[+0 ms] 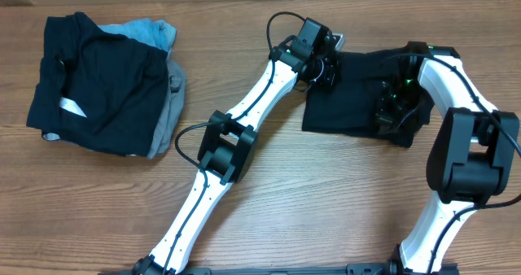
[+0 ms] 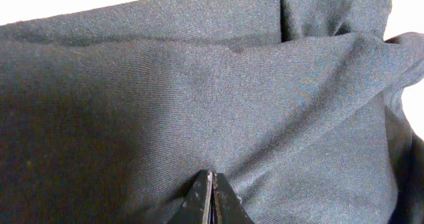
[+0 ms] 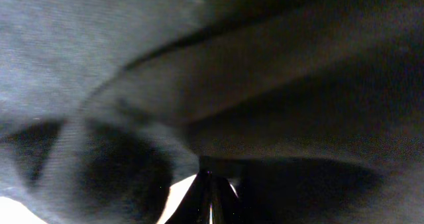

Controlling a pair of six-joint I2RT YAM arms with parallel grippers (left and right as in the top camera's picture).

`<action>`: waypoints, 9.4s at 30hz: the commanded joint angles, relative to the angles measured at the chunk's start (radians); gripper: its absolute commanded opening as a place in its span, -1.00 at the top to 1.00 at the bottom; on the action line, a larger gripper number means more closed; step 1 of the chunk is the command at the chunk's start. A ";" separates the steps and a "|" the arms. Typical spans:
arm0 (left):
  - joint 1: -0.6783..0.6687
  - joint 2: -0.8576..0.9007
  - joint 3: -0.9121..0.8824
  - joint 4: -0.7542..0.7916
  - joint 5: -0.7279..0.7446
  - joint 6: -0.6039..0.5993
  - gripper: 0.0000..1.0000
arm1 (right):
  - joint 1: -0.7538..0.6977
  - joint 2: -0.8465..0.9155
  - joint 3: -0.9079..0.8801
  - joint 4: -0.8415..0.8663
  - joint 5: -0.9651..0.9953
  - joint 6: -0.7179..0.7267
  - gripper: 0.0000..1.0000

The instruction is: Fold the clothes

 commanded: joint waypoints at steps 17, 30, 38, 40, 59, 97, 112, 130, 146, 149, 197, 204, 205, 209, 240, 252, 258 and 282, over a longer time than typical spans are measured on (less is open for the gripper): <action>0.053 0.018 0.002 -0.044 -0.138 -0.029 0.92 | -0.022 -0.084 -0.190 0.278 0.175 0.058 0.92; 0.078 0.016 0.005 -0.100 -0.237 -0.058 0.92 | -0.218 -0.087 -0.189 0.182 0.139 0.130 0.92; 0.086 0.014 0.090 -0.101 -0.237 -0.060 0.92 | -0.219 -0.173 0.009 0.132 -0.160 -0.048 0.92; 0.087 0.014 0.145 -0.112 -0.237 -0.059 0.85 | -0.219 -0.195 0.051 0.147 -0.187 -0.056 0.92; 0.177 0.016 0.279 -0.541 0.014 -0.028 -1.00 | -0.219 -0.201 0.082 0.311 -0.186 -0.056 0.92; 0.084 0.018 0.046 -0.418 0.023 0.031 -1.00 | -0.223 0.125 0.080 0.422 0.082 0.140 0.92; 0.065 0.019 -0.056 -0.325 0.029 0.030 -0.96 | -0.048 0.182 0.080 0.444 -0.103 0.124 0.92; 0.134 0.009 0.039 -0.271 0.062 -0.031 0.92 | -0.159 0.182 0.265 0.259 -0.035 0.071 0.92; 0.417 -0.372 0.518 -0.283 -0.433 -0.256 0.92 | -0.217 0.181 0.520 0.196 -0.111 0.083 0.92; 0.429 -0.499 0.518 -0.329 -0.584 -0.175 0.92 | -0.217 0.181 0.520 0.195 -0.126 0.083 0.92; 0.942 -0.523 0.434 -0.631 -0.215 -0.053 0.92 | -0.126 0.169 0.521 0.060 -0.284 0.253 0.92; 0.954 -0.550 0.434 -0.792 -0.236 -0.095 0.92 | -0.126 0.169 0.521 0.092 -0.314 0.282 0.92; 0.954 -0.567 0.434 -0.820 -0.282 -0.121 0.92 | -0.125 0.169 0.521 0.096 -0.314 0.287 0.92; 0.954 -0.602 0.434 -0.958 -0.329 -0.183 0.92 | -0.126 0.169 0.521 0.104 -0.314 0.286 0.92; 0.943 -0.854 -0.199 -0.993 -0.418 -0.120 0.92 | -0.113 0.169 0.521 0.105 -0.343 0.286 0.92; 0.951 -0.866 -0.358 -0.994 -0.446 -0.131 -1.00 | -0.113 0.169 0.521 0.080 -0.342 0.285 0.92; 0.951 -0.961 -0.357 -0.994 -0.583 -0.158 -1.00 | -0.113 0.169 0.521 0.082 -0.342 0.282 0.92; 0.909 -0.997 -0.736 -0.853 -0.744 -0.211 0.91 | -0.113 0.169 0.521 0.099 -0.342 0.282 0.92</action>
